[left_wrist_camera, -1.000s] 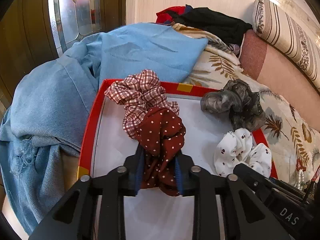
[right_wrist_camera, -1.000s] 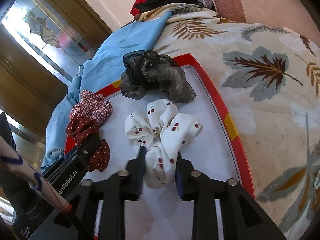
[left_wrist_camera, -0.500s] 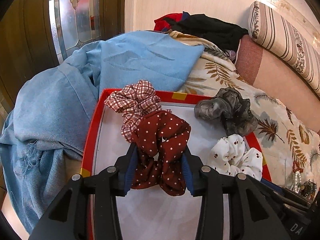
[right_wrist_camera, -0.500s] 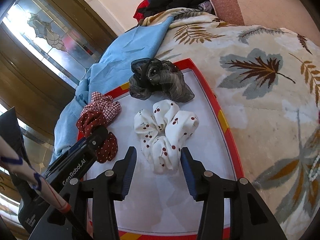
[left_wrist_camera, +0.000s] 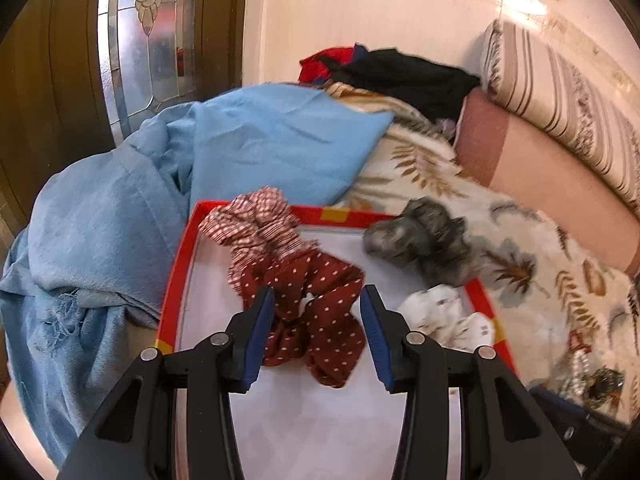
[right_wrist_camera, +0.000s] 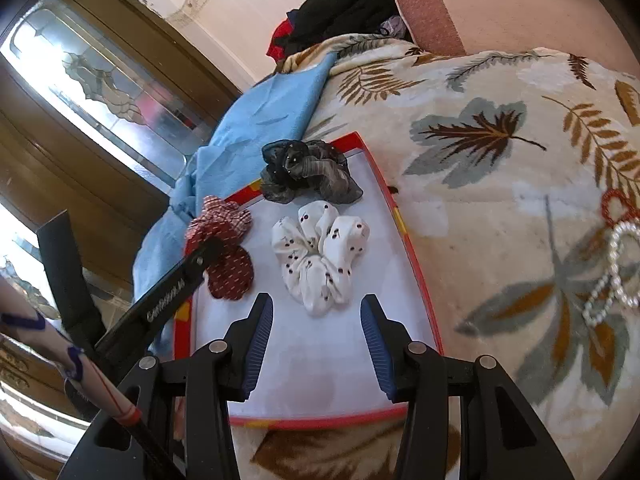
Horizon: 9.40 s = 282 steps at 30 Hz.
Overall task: Organize jewelry
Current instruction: 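Move both open tools over to the hair clip and bracelets on the blanket, then grasp the leopard-print hair tie with the left tool while the right tool grasps the black claw clip, then carry the hair tie and claw clip over the tray with both tools, then open the left tool over the tray while the right tool releases the claw clip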
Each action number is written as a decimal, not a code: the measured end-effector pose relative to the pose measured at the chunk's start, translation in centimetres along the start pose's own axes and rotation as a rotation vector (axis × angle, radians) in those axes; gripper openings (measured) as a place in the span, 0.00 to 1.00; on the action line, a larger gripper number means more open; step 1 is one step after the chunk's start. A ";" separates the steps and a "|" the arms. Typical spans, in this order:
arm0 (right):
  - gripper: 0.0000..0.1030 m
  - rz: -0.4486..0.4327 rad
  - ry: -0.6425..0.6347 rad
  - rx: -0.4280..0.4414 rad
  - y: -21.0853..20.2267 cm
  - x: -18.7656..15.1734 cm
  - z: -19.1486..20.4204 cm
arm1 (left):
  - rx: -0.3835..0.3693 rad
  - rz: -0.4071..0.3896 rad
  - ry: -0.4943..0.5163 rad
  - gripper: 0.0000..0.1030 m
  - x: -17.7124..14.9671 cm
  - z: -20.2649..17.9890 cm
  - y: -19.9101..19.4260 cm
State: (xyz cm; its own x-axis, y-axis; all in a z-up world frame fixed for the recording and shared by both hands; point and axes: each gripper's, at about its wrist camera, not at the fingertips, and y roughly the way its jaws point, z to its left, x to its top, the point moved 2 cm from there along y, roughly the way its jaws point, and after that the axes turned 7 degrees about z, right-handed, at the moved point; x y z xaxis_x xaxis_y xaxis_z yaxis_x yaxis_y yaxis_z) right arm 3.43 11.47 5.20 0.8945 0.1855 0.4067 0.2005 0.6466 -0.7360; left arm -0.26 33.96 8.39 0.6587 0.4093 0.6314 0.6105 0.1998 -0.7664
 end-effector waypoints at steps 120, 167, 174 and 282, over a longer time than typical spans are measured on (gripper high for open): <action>0.63 -0.079 0.006 -0.213 -11.7 -6.2 -20.1 | -0.445 0.088 0.516 0.12 -11.7 -22.9 -3.0; 0.33 -0.238 0.017 -0.233 -15.9 -6.2 -18.5 | -0.363 -0.011 0.621 0.12 -13.1 -24.8 -3.8; 0.33 -0.237 0.015 -0.231 -15.9 -6.2 -18.4 | -0.365 -0.012 0.620 0.12 -13.1 -24.8 -3.9; 0.50 0.022 -0.162 -0.246 4.9 -2.9 2.4 | 0.021 0.089 0.071 0.31 -4.8 2.3 -0.1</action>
State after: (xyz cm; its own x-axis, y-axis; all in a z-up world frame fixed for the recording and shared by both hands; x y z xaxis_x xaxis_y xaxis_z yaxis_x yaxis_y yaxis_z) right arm 0.91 15.89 1.68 0.8283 0.3263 0.4554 0.2897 0.4462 -0.8467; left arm -4.53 33.97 5.15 0.7397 0.3620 0.5672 0.5396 0.1845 -0.8214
